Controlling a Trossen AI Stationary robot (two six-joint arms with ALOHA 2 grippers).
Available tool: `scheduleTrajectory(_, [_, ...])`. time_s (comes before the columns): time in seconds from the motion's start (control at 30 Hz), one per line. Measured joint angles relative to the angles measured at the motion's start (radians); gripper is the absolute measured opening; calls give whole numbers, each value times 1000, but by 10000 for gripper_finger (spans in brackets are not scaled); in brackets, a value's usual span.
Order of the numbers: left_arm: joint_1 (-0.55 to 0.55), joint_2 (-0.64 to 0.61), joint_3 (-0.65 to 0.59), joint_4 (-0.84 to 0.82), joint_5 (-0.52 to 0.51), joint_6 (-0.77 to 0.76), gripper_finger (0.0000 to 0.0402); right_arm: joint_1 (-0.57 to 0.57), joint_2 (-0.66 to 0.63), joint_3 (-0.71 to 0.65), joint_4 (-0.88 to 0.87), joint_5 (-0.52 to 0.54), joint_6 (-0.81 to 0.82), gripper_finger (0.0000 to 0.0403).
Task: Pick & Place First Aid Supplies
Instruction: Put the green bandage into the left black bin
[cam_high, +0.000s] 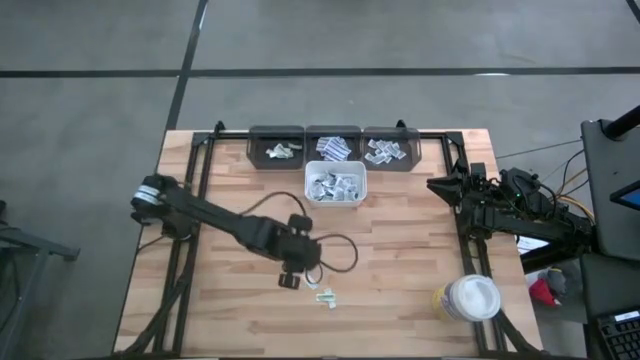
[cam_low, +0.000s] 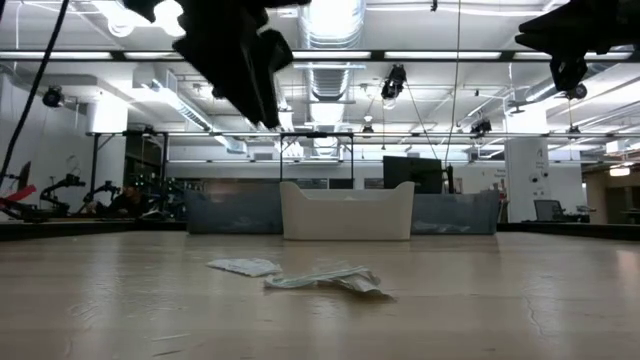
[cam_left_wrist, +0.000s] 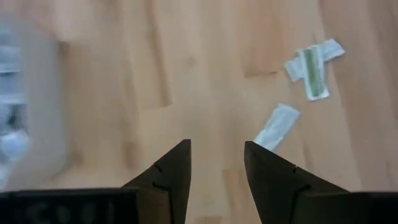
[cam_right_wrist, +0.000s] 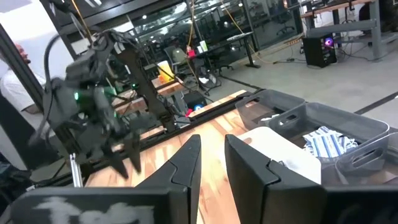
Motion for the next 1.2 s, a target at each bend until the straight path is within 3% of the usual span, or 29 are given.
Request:
scheduleTrajectory(0.4, [-12,210,0,104,179,5,147,0,0,0,0,0,0,69])
scheduleTrajectory(0.93, [-14,322,2,135,189,2,146,0,0,0,-1,0,0,89])
scheduleTrajectory(1.07, [-14,336,2,125,172,2,127,0,0,0,-3,0,0,85])
scheduleTrajectory(1.2, [-14,338,1,120,160,2,80,0,0,0,-4,0,0,76])
